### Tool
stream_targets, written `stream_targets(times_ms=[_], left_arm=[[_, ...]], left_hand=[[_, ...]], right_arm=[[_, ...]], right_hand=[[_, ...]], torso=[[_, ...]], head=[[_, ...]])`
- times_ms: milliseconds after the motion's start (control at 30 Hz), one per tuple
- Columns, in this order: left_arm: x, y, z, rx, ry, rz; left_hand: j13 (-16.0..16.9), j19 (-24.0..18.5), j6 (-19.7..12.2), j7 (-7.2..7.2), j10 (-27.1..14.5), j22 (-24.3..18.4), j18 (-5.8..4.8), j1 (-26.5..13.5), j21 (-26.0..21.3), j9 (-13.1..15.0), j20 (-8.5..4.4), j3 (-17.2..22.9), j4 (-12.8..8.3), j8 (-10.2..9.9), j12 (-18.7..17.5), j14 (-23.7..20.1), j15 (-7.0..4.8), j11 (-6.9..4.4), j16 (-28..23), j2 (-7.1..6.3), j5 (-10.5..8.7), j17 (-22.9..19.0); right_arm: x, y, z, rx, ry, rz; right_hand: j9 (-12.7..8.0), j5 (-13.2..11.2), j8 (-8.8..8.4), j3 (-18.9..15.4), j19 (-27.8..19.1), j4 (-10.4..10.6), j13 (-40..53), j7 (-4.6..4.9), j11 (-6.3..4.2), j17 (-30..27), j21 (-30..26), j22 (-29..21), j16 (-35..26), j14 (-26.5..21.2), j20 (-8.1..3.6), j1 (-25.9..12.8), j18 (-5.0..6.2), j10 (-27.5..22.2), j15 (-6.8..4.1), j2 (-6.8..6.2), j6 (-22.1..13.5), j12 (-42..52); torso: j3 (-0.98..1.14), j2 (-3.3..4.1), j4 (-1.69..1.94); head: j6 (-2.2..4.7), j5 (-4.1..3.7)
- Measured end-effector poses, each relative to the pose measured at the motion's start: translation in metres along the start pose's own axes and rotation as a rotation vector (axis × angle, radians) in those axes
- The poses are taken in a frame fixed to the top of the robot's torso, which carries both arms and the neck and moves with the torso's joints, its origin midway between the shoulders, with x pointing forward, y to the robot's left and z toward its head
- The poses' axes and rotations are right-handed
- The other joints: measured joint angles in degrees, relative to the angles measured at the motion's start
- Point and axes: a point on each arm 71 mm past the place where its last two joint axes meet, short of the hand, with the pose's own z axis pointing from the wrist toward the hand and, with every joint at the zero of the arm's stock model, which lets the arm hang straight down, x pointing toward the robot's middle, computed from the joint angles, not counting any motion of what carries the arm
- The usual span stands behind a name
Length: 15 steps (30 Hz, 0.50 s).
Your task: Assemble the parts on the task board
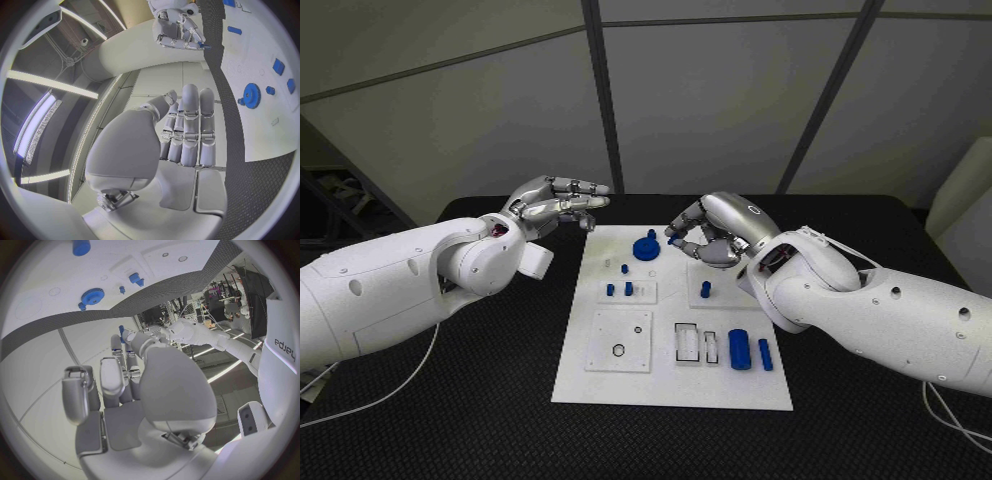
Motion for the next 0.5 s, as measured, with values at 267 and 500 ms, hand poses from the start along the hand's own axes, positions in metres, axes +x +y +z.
stream_targets(times_ms=[267,500], left_arm=[[-0.0004,0.0,-0.0001,0.0,-0.002,0.0],[-0.0006,0.0,-0.0002,0.0,-0.003,-0.001]], left_hand=[[0.0,0.0,0.0,0.0,0.0,0.0,-0.01,0.0,0.0,0.0,0.0,0.0,0.0,0.0,0.0,0.0,0.0,0.0,0.0,0.0,0.0,0.0],[0.0,0.0,0.0,0.0,0.0,0.0,-0.01,0.0,0.0,0.0,0.0,0.0,0.0,0.0,0.0,0.01,0.01,0.0,0.0,0.0,0.0,0.0]], right_arm=[[-0.0001,-0.0002,-0.0002,0.0,0.0,0.0],[-0.0003,-0.0006,-0.0005,0.001,0.0,0.0]], right_hand=[[0.01,0.0,0.16,0.0,0.0,0.0,-0.01,-0.02,0.0,0.0,0.0,0.0,0.0,0.0,0.0,0.0,0.0,0.0,0.0,0.0,-0.02,0.0],[0.03,0.0,0.16,0.0,0.0,0.0,-0.01,-0.04,0.0,0.0,0.0,0.0,0.0,0.0,0.0,0.0,0.01,0.0,0.0,0.0,-0.04,0.0]], torso=[[0.0,0.0,0.0],[0.01,0.0,-0.02]], head=[[0.03,0.0],[0.06,0.0]])
